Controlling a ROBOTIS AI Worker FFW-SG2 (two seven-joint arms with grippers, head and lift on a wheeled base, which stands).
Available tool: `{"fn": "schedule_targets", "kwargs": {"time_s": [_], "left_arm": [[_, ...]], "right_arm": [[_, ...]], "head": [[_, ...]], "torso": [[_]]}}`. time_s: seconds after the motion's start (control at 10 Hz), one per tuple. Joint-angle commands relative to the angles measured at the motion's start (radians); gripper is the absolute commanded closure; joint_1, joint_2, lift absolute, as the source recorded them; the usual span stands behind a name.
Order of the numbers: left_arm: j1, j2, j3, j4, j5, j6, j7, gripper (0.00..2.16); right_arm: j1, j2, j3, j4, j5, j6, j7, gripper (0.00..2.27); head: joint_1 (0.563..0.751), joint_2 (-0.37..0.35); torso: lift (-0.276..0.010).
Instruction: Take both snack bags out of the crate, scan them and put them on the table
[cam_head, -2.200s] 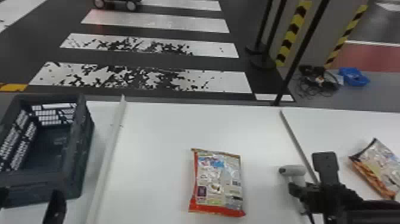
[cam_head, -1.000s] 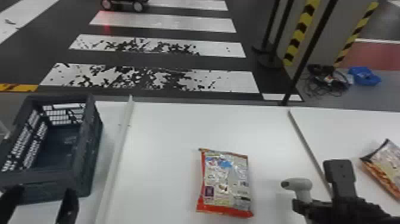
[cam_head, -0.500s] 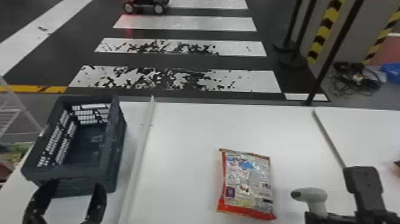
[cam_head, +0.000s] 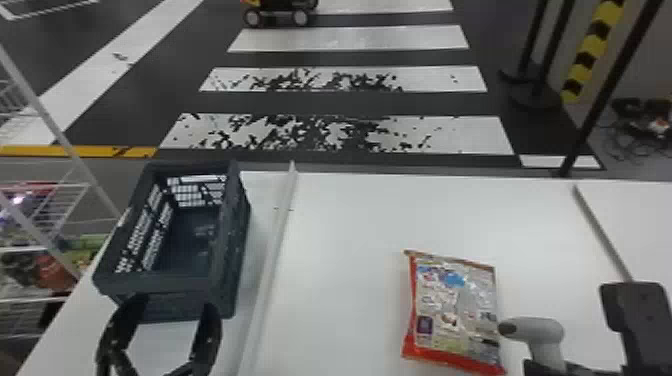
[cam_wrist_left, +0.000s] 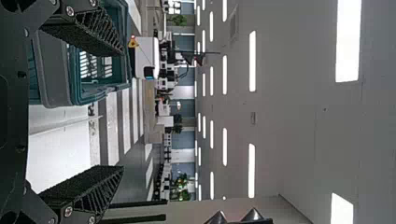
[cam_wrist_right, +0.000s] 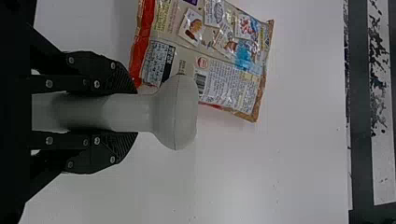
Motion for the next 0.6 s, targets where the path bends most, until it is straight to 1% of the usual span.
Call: {"fn": "schedule_targets", "kwargs": {"time_s": [0.0,0.3,0.5], "left_arm": [[0.000,0.000,0.000,0.001,0.000,0.000,0.000,0.14],[0.000,0.001,0.000,0.001,0.000,0.000,0.000,0.14],[0.000,0.003,0.000,0.000,0.000,-0.003,0.000,0.14]], "right_arm": [[-0.004,0.007,0.021,-0.001,0.001,-0.006,0.000,2.25],[-0.026,0.023,0.045,0.008,0.004,-0.034,0.005,2.25],[-0.038,0.027,0.056,0.031,0.007,-0.043,0.005,2.25]], "head": [[0.695,0.119],[0.695,0.158],[0.695,0.171]], "torso": [[-0.094],[-0.094],[-0.094]]}}
